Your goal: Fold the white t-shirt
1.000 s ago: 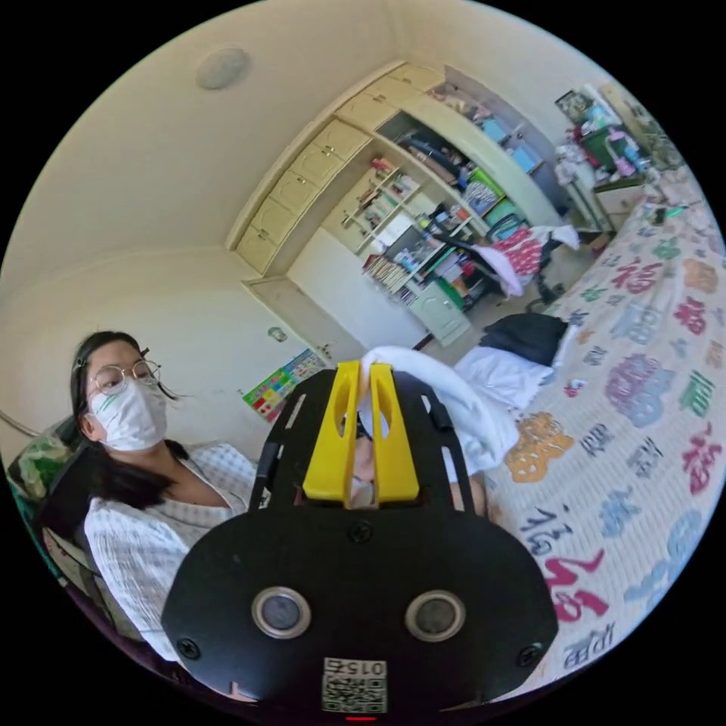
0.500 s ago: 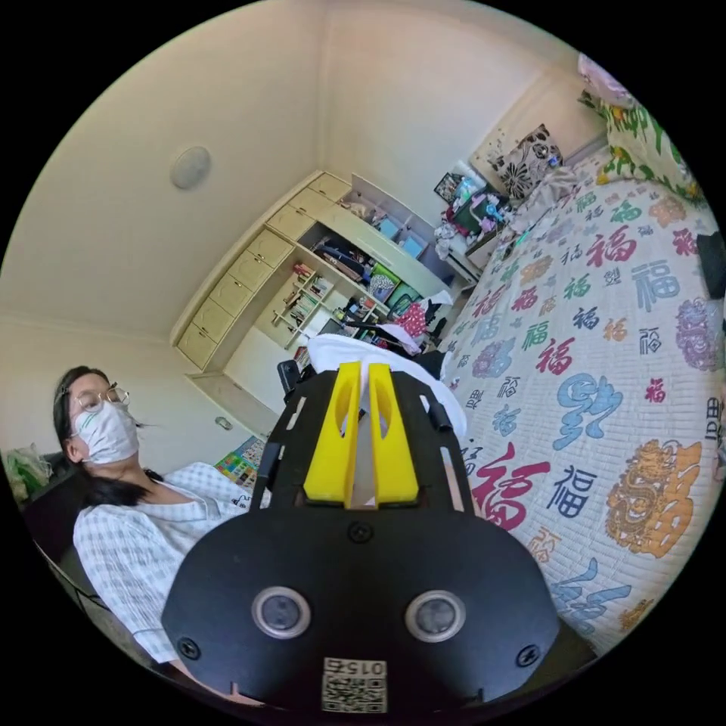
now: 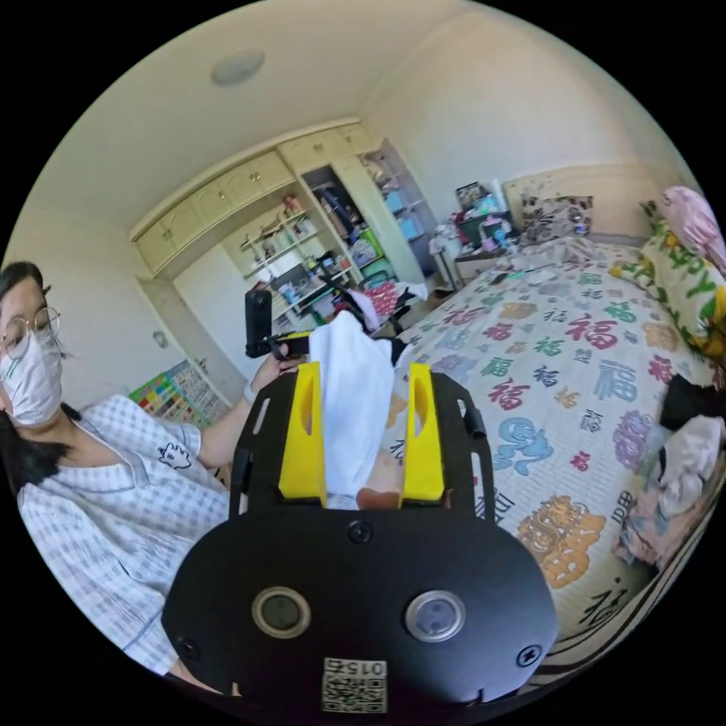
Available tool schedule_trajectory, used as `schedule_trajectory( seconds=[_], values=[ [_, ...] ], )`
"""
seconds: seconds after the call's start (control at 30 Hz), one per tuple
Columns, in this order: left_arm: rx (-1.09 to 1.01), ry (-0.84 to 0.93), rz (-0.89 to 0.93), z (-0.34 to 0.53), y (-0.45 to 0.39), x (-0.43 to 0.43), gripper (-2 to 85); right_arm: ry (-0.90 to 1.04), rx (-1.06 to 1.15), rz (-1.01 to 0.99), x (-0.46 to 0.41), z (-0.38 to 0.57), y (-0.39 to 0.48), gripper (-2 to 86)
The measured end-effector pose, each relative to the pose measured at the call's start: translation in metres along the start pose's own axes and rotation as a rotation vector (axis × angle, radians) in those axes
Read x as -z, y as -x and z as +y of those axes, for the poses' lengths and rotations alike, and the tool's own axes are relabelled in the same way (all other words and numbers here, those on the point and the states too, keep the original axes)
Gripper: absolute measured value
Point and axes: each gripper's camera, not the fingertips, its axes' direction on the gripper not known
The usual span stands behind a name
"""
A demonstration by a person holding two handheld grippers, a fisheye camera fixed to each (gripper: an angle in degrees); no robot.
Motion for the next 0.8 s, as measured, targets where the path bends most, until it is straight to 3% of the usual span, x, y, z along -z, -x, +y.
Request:
schedule_trajectory(
  seconds=[0.1, 0.2, 0.5, 0.67, 0.8],
  values=[
    [-0.011, -0.007, 0.017, 0.005, -0.002, -0.012, -0.4, 0.142, 0.038, -0.034, -0.030, -0.008, 0.005, 14.1],
    [-0.016, 0.023, -0.017, 0.007, 0.001, -0.021, -0.4, 0.208, 0.040, -0.137, -0.044, -0.006, 0.000, 5.1],
    [0.156, 0.033, -0.037, 0.037, 0.061, -0.042, -0.4, -0.057, -0.125, -0.094, 0.046, 0.021, -0.042, 2.1],
    [0.283, 0.000, -0.140, 0.045, 0.109, -0.040, -0.4, -0.283, -0.266, 0.075, 0.126, 0.039, -0.079, 1.9],
    [0.365, -0.030, -0.151, 0.024, 0.160, -0.038, -0.4, -0.287, -0.327, 0.126, 0.147, 0.027, -0.113, 1.9]
  ],
)
